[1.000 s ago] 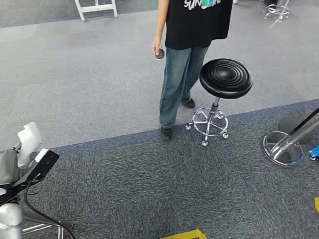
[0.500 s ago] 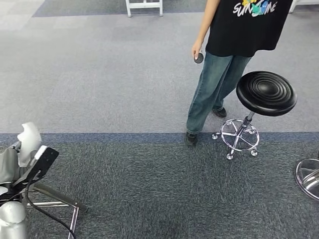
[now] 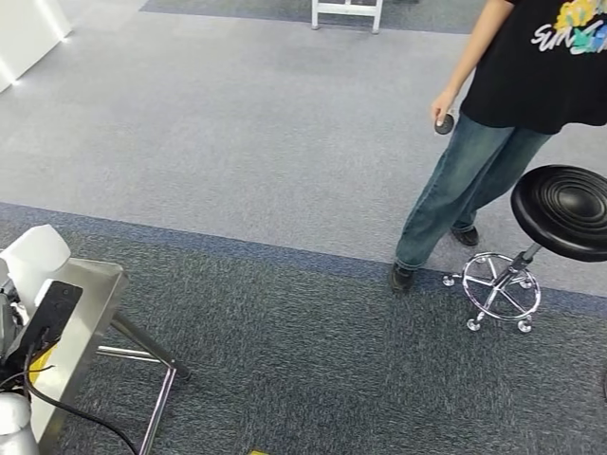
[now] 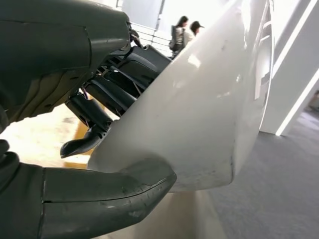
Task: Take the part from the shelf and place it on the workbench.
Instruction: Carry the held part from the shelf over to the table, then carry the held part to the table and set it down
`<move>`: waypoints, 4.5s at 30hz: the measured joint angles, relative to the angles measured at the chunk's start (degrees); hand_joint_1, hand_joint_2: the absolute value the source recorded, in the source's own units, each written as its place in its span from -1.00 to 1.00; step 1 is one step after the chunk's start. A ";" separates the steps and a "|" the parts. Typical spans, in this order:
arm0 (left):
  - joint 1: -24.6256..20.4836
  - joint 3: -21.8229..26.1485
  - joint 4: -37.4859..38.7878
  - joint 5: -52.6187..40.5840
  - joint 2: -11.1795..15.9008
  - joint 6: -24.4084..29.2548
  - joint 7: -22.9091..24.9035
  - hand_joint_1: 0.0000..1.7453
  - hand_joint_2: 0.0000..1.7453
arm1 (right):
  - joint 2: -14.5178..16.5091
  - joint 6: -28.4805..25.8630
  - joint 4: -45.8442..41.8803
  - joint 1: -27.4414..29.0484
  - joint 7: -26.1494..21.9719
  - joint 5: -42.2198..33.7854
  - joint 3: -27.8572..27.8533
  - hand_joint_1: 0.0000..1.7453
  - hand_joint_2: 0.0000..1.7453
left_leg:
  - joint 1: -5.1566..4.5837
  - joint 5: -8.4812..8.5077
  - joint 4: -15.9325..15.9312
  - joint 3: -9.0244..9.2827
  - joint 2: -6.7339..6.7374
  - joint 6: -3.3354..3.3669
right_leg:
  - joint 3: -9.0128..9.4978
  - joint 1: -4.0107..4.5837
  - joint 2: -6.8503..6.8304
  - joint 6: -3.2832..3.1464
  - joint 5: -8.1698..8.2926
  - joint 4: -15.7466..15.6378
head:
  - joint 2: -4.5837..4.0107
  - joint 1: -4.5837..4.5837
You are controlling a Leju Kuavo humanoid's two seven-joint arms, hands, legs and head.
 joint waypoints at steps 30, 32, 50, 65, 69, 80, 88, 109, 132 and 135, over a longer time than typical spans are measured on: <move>0.70 1.08 -2.13 -10.02 0.18 4.62 -1.68 1.00 1.00 | 2.61 1.27 -2.40 0.92 0.05 0.00 1.37 -1.00 -1.00 | -0.17 -0.17 0.33 -0.15 0.51 -0.38 | 0.64 0.28 -0.73 -0.45 -0.64 -0.22 | 0.00 0.13; 0.86 1.21 -2.19 -11.43 0.40 5.37 -1.76 1.00 1.00 | 2.87 1.34 -2.72 0.80 0.04 0.00 1.38 -1.00 -1.00 | 0.23 0.00 -0.11 0.10 -1.03 0.13 | 0.35 0.10 1.43 0.16 -1.86 1.15 | 0.00 0.41; 2.85 -1.61 3.40 -32.24 6.28 14.84 -1.16 1.00 1.00 | 4.07 1.53 -4.07 1.68 -0.75 0.01 1.45 -1.00 -1.00 | 1.05 -5.31 9.71 -4.81 -4.96 -2.66 | -1.58 -0.78 7.38 -2.01 1.40 -0.19 | 0.00 0.34; 3.23 -4.29 11.32 -35.22 9.41 16.38 0.37 1.00 1.00 | 4.15 1.40 -4.07 1.27 -0.92 -0.01 1.33 -1.00 -1.00 | 1.04 -0.15 0.05 0.01 -2.78 -0.01 | -2.88 -0.37 5.47 0.67 -5.16 7.25 | 0.00 0.93; 3.26 -5.80 13.62 -35.26 9.74 16.62 0.70 1.00 1.00 | 4.14 1.34 -4.07 1.60 -0.93 -0.02 1.22 -1.00 -1.00 | 0.92 -0.27 0.09 0.22 -6.00 0.24 | -9.30 -0.32 7.07 0.44 -6.17 16.33 | 0.00 1.08; 2.71 -7.23 15.90 -35.28 10.92 16.68 1.07 1.00 1.00 | 4.03 1.17 -4.05 1.43 -0.95 0.00 1.20 -1.00 -1.00 | 1.33 -3.64 5.55 -2.53 -5.72 -2.82 | -2.09 -0.56 9.33 -2.42 2.11 -0.38 | 0.00 0.65; 2.57 -7.50 17.11 -35.29 11.13 16.37 1.20 1.00 1.00 | 4.03 1.15 -4.02 1.43 -0.97 0.01 1.20 -1.00 -1.00 | 1.72 -0.64 2.52 -0.39 -3.31 -2.96 | -1.55 -0.32 6.79 -2.04 1.47 -0.29 | 0.00 0.49; 2.26 -12.87 21.28 -35.30 15.64 16.70 5.82 -1.00 -1.00 | 3.94 0.91 -3.27 1.28 -1.06 0.00 1.19 -1.00 -1.00 | 1.03 -0.54 -0.81 1.35 -3.30 -1.86 | -1.20 -0.47 6.61 -0.92 1.42 -0.79 | 0.00 0.54; 2.31 -6.61 22.18 -35.30 14.48 16.35 4.18 -1.00 -1.00 | 3.76 0.79 -3.17 1.51 -1.08 -0.01 0.87 -1.00 -1.00 | 1.13 -0.46 -1.61 2.16 -6.43 0.00 | -5.16 -1.12 8.86 0.42 0.28 5.77 | 0.00 0.87; 1.85 -4.60 22.27 -35.30 14.05 16.32 3.56 -1.00 -1.00 | 3.52 0.30 -3.18 1.55 -0.98 -0.02 0.91 -1.00 -1.00 | 1.44 -0.46 -1.16 1.62 -8.29 -1.20 | -1.92 -1.20 12.09 -0.23 1.59 -0.22 | 0.00 0.80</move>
